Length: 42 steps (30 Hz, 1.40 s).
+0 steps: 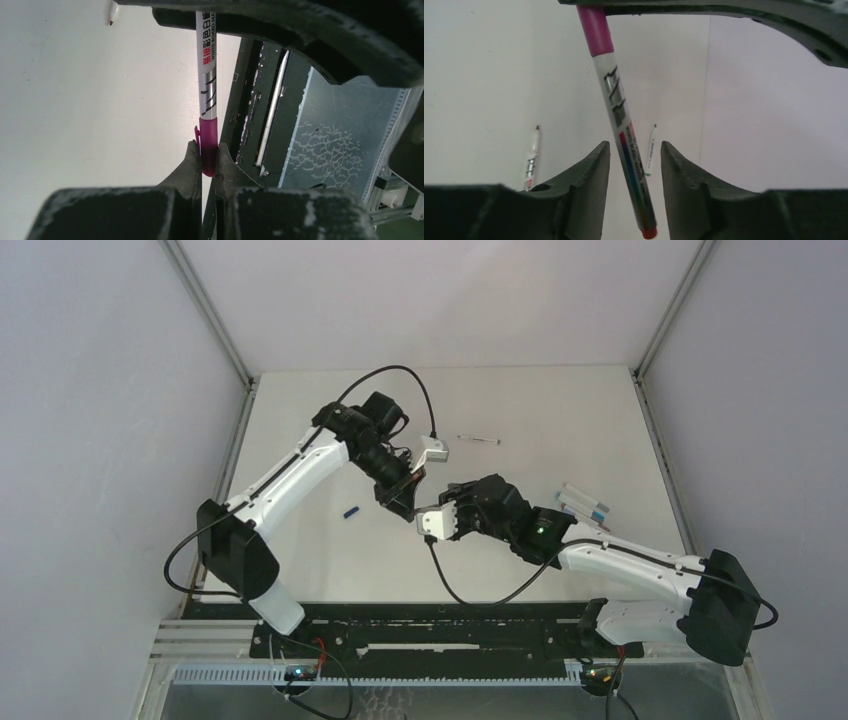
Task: Open the pen caps
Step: Pick up the pen from the center of the board.
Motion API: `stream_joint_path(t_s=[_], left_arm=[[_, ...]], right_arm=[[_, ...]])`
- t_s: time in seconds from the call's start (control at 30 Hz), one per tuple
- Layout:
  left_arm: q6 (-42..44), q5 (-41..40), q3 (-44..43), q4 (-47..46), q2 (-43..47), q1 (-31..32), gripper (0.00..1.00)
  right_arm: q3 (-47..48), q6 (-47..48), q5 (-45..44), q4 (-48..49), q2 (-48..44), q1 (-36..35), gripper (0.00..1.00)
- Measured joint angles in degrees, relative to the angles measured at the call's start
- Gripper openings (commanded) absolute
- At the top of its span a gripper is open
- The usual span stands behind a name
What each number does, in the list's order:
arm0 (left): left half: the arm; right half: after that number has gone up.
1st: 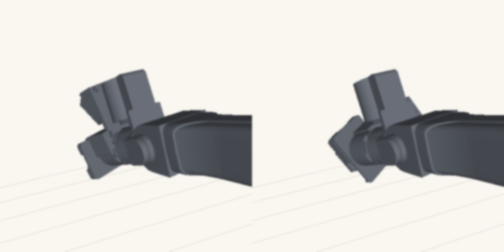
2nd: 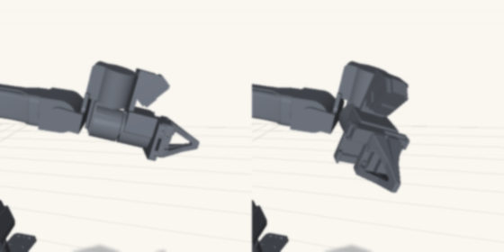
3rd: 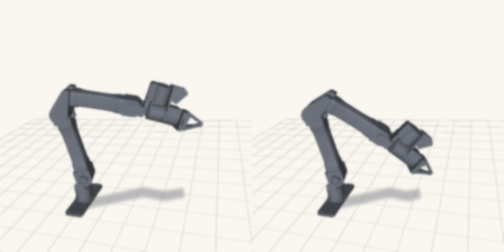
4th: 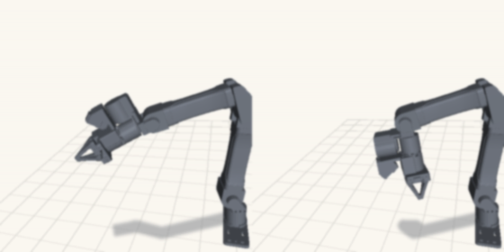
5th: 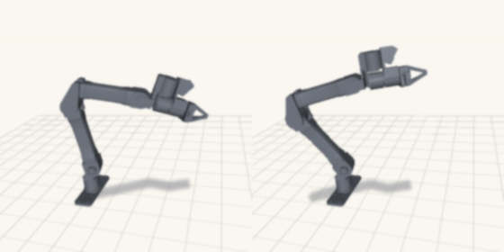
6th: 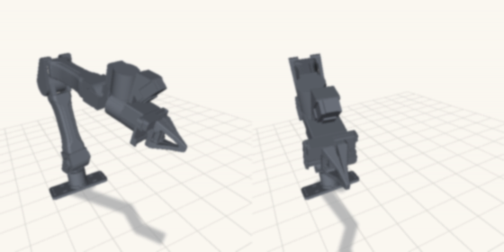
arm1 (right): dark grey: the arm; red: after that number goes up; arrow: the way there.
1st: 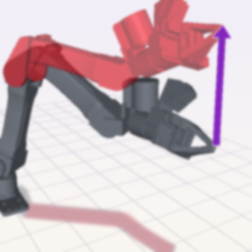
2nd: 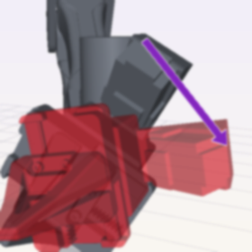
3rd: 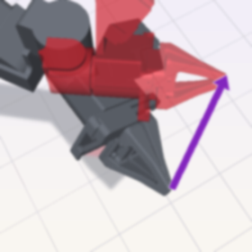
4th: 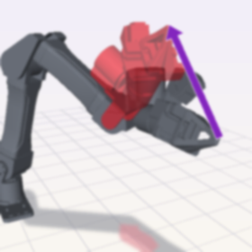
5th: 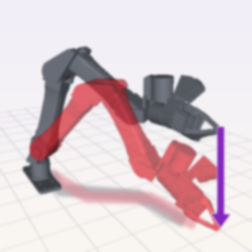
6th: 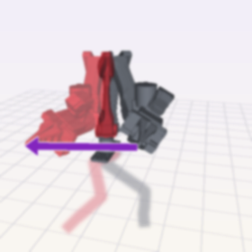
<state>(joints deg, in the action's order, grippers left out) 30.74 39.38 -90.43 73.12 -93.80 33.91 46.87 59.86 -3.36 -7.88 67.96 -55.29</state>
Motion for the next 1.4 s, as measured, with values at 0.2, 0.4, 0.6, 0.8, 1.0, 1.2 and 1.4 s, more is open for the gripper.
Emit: stream_joint_path(t_s=[0.2, 0.4, 0.6, 0.8, 1.0, 1.2, 1.4], left_arm=[[0.5, -0.2, -0.2, 0.5, 0.0, 0.0, 0.34], [-0.9, -0.3, -0.2, -2.9, 2.0, 0.1, 0.49], [-2.4, -1.3, 0.4, -7.0, 6.7, 0.1, 0.52], [-3.1, -1.9, 1.9, -9.5, 9.2, 0.1, 0.52], [-3.9, -3.0, 3.8, -11.5, 10.1, 0.1, 0.51], [-5.8, -3.8, 4.2, -13.4, 10.8, 0.1, 0.51], [-6.8, -4.7, 4.6, -15.4, 12.8, 0.1, 0.49]], right_arm=[[-0.5, 0.4, 1.5, -1.2, 1.0, -0.3, 0.00], [-0.9, -1.7, 3.2, -1.2, 1.6, 0.2, 0.00], [-0.7, -6.6, 7.1, -1.2, 1.2, 3.3, 0.00], [2.6, -14.0, 15.1, -4.5, 0.7, 9.2, 0.00], [6.0, -21.2, 24.9, -7.3, 0.6, 14.1, 0.00], [7.3, -25.0, 31.6, -9.4, 1.3, 15.5, 0.00], [8.6, -27.2, 37.4, -12.5, 4.1, 16.4, 0.00]])
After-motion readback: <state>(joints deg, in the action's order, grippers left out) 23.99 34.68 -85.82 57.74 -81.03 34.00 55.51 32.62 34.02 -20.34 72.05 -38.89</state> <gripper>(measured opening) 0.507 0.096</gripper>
